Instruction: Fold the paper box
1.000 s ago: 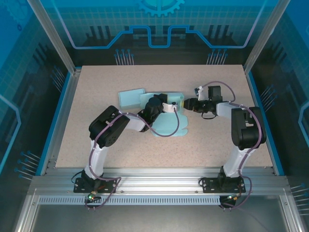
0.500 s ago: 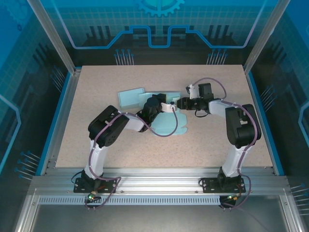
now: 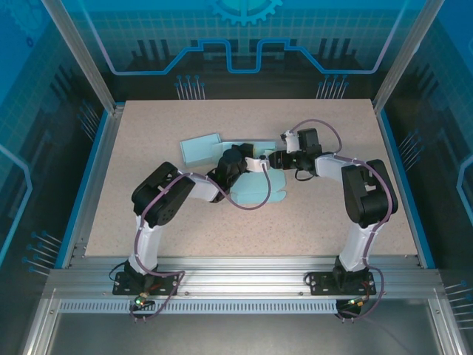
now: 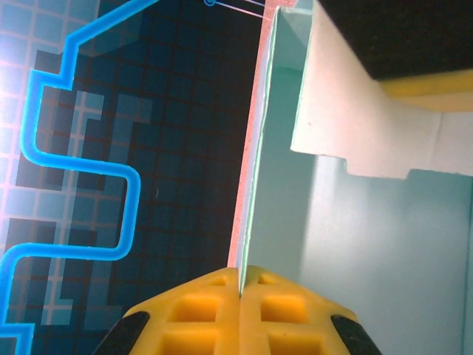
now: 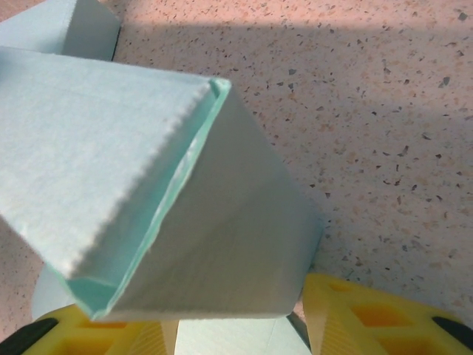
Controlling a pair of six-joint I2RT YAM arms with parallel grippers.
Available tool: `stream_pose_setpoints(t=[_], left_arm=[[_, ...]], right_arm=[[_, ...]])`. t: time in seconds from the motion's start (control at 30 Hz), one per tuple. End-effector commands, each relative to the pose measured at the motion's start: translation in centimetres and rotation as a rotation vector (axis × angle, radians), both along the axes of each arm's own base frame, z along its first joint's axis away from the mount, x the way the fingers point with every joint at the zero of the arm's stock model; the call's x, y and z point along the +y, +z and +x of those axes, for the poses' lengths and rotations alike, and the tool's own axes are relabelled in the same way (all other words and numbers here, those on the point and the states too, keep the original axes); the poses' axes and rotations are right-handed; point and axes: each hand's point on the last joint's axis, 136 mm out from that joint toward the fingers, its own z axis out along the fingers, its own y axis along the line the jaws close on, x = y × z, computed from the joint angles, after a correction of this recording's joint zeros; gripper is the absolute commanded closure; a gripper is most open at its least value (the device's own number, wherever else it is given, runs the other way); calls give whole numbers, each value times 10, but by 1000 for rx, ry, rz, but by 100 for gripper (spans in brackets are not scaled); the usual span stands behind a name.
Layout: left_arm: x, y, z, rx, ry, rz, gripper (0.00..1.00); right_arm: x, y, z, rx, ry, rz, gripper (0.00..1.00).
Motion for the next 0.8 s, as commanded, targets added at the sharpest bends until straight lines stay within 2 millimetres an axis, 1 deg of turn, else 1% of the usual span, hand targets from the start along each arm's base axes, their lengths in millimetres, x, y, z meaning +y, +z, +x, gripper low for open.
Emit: stream_pose_setpoints(t=[0.0, 0.13, 0.27, 0.4, 0.53, 0.6, 0.63, 0.7, 0.73, 0.77], left_arm=[[-15, -20, -21, 58, -104, 0, 100], [-15, -25, -25, 86, -113, 3, 100], [-15, -30, -26, 119, -115, 2, 100], [-17, -29, -29, 143, -128, -22, 100], [-18, -22, -29, 149, -124, -59, 100], [-17, -14, -27, 145, -107, -92, 97], [-16, -9, -26, 141, -95, -118, 94], [-14, 5, -24, 137, -68, -176, 84], [-12, 13, -23, 135, -53, -210, 74], [-11, 22, -23, 135, -41, -246, 52]], right_arm=[[-3, 3, 10, -56, -27, -40, 53], [1, 5, 14, -74, -26, -40, 53], [5, 7, 19, -90, -21, -55, 60], [8, 7, 21, -102, -21, -84, 63], [6, 6, 21, -109, -50, -145, 75], [5, 6, 19, -116, -69, -188, 80], [4, 6, 18, -124, -79, -210, 82], [3, 4, 15, -133, -92, -252, 84], [1, 4, 13, -137, -97, -272, 85], [1, 4, 12, -142, -100, -288, 86]])
